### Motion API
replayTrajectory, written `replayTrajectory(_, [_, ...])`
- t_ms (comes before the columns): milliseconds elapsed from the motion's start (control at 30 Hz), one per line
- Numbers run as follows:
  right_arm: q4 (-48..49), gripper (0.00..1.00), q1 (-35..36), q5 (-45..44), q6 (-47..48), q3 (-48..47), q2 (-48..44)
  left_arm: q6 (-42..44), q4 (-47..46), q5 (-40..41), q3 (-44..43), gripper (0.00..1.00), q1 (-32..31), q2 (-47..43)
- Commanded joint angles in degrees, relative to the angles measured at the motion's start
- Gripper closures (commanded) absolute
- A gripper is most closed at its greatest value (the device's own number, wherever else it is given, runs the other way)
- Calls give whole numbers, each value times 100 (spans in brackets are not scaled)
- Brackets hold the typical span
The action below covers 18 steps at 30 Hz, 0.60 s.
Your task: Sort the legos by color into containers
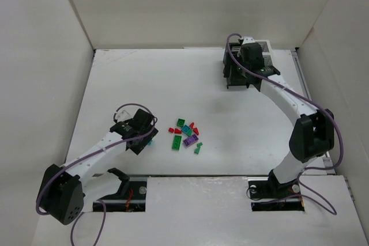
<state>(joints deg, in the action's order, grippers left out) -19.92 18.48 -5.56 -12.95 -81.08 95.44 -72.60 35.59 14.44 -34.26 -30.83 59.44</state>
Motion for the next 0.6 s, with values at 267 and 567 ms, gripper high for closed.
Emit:
replayTrajectory(267, [59, 23, 103, -279, -164, 154, -517, -247, -315, 490, 77, 37, 191, 551])
replayTrajectory(567, [6, 23, 103, -551, -217, 206, -570, -123, -764, 24, 235, 60, 191, 788])
